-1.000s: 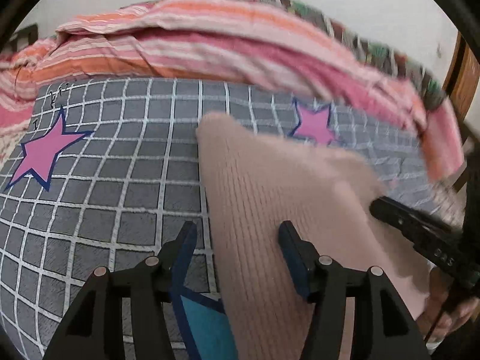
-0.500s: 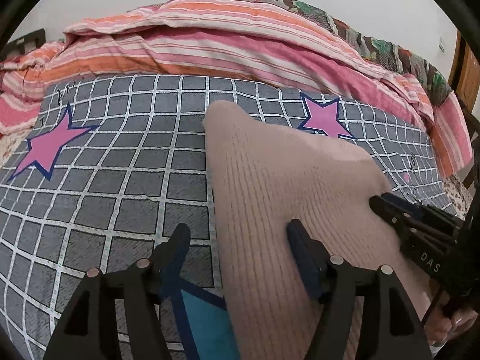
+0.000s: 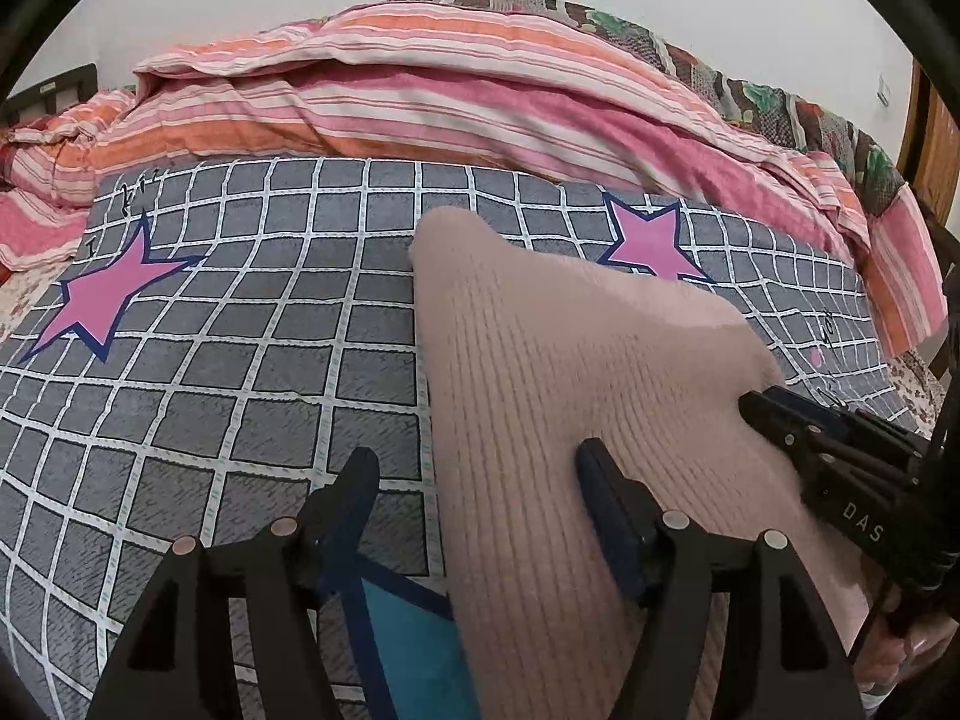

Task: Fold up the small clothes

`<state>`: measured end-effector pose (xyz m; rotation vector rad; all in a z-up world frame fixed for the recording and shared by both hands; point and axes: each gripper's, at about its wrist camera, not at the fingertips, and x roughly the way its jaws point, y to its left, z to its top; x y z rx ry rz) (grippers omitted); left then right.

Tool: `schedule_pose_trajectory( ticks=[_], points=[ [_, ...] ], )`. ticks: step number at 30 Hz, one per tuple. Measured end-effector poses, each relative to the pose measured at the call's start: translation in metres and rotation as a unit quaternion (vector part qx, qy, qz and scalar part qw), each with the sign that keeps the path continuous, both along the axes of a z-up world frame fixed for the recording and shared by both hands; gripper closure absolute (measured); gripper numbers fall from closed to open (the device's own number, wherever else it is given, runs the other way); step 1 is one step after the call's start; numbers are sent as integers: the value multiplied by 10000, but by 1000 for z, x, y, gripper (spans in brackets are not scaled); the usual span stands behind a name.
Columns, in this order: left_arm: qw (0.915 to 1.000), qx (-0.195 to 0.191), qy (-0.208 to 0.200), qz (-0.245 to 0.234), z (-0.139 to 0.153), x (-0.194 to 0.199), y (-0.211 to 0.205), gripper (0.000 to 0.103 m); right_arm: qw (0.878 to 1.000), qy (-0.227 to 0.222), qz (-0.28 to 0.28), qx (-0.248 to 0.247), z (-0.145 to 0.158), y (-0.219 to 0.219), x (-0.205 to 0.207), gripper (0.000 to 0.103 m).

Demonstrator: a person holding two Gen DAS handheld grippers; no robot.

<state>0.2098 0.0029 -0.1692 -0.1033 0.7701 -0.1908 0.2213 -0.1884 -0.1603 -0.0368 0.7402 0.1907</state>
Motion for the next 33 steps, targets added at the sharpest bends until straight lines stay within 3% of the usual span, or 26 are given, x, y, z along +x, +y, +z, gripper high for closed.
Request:
schedule_pose_trajectory(
  ticks=[30,33],
  points=[
    [10000,-31,-18,3,1,-1,0,34,10000,-51,-7,38,-2,0,-1,76],
    [9998,-212,-40,-54,3,-2,4,35,10000,-57,-5,54,-2,0,-1,76]
  ],
)
